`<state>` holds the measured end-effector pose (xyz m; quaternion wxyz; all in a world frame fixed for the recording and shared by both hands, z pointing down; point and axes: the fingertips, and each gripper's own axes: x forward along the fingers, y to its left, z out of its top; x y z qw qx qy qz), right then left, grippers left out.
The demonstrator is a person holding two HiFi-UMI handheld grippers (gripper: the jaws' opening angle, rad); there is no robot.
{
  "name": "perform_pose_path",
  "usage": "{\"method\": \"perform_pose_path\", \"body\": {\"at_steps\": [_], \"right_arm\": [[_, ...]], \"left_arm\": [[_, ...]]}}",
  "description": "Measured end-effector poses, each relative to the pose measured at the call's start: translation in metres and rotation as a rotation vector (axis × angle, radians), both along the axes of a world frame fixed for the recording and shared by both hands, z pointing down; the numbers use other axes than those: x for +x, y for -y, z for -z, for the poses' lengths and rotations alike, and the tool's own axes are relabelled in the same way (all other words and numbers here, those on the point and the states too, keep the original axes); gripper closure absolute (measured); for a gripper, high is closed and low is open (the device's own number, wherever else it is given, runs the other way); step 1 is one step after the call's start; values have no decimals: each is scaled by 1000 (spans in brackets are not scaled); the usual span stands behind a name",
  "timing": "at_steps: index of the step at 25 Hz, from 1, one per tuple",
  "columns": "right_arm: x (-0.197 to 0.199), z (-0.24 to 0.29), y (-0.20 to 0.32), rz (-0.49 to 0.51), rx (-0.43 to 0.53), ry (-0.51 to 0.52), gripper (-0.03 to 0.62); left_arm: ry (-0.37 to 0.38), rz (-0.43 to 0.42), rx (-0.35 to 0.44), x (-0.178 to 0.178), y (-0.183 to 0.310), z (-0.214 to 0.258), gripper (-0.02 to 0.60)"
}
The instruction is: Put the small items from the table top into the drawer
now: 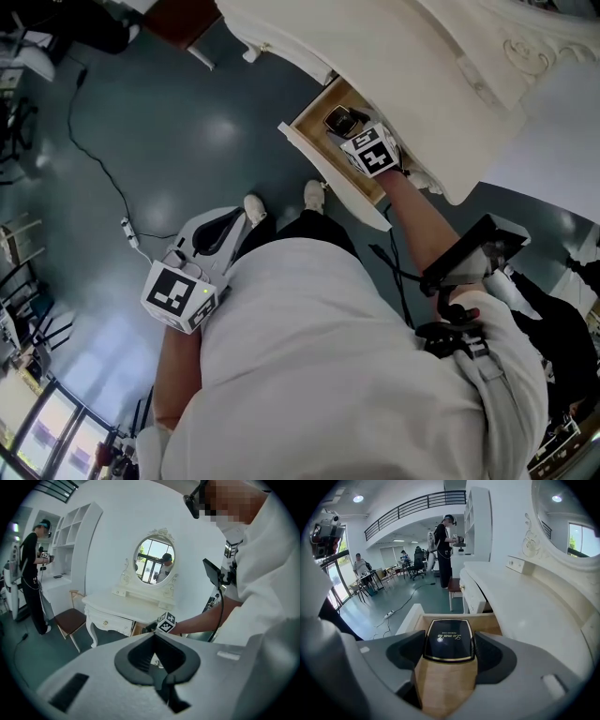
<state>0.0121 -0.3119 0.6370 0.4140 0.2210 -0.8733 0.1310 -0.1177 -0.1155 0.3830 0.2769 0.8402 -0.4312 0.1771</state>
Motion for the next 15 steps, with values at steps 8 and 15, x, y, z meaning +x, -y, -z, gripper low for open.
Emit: {"method": "perform_pose_path", "body": {"at_steps": [8, 15], "right_arm": [[-11, -72, 13, -21, -44, -31, 266], [-10, -111, 21, -28, -75, -71, 266]], "left_arm": [[29, 70, -27, -12, -3, -24, 581], [45, 114, -52, -17, -2, -29, 581]]}}
